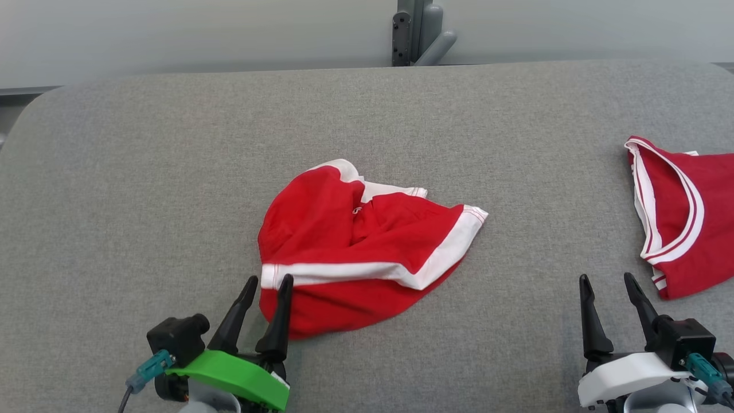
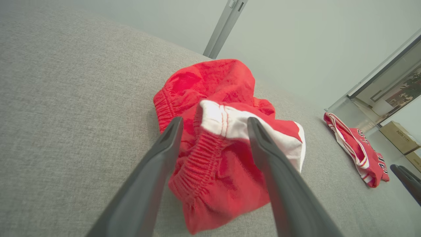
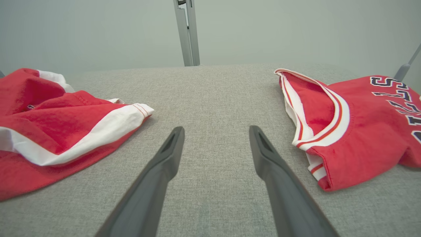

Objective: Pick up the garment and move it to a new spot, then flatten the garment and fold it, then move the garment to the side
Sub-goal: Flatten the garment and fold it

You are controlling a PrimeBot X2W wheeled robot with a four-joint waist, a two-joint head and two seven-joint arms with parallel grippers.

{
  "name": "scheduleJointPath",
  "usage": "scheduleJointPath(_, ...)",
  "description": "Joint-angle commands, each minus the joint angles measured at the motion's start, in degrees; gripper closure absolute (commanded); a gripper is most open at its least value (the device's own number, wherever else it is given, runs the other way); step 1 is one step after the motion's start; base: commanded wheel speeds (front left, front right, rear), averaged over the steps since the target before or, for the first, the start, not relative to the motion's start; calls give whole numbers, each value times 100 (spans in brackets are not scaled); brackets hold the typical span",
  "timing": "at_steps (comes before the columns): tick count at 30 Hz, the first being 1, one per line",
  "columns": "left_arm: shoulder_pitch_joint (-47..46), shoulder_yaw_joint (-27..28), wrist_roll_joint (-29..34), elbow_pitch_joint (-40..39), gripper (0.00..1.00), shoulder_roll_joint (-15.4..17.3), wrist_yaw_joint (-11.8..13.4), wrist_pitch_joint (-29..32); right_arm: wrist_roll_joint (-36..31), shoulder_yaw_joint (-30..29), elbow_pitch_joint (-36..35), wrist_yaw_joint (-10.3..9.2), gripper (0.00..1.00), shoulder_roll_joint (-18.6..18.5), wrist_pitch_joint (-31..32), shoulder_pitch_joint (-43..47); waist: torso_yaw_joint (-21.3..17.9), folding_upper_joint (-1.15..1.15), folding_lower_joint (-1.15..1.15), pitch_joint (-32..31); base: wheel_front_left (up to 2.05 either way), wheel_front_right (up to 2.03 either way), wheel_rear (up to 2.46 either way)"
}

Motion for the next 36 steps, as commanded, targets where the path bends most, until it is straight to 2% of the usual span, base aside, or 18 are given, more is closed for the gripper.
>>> scheduleJointPath(1, 124, 41, 51, 66, 0, -29, -15, -15, -55, -18, 5, -2, 0, -13, -15, 69, 16, 0, 0, -31, 0, 0, 0)
scheduleJointPath(6, 391, 353, 155, 210, 0, -156, -15, -16, -9, -30, 12, -2, 0, -12, -15, 143, 22, 0, 0, -129, 0, 0, 0)
scheduleJointPath(15, 823, 994, 332, -56, 0, -303, -15, -15, 89, -22, 16, -2, 0, -12, -15, 199, -14, 0, 0, -235, 0, 0, 0)
scheduleJointPath(27, 1589, 1815, 1733, -791, 0, -560, -15, -16, -121, -268, -254, -2, 0, -13, -15, 565, -5, 0, 0, -680, 0, 0, 0)
scheduleJointPath(36, 1716, 1882, 2249, -924, 0, -550, -15, -16, -254, -371, -324, -2, 0, -12, -15, 545, 1, 0, 0, -706, 0, 0, 0)
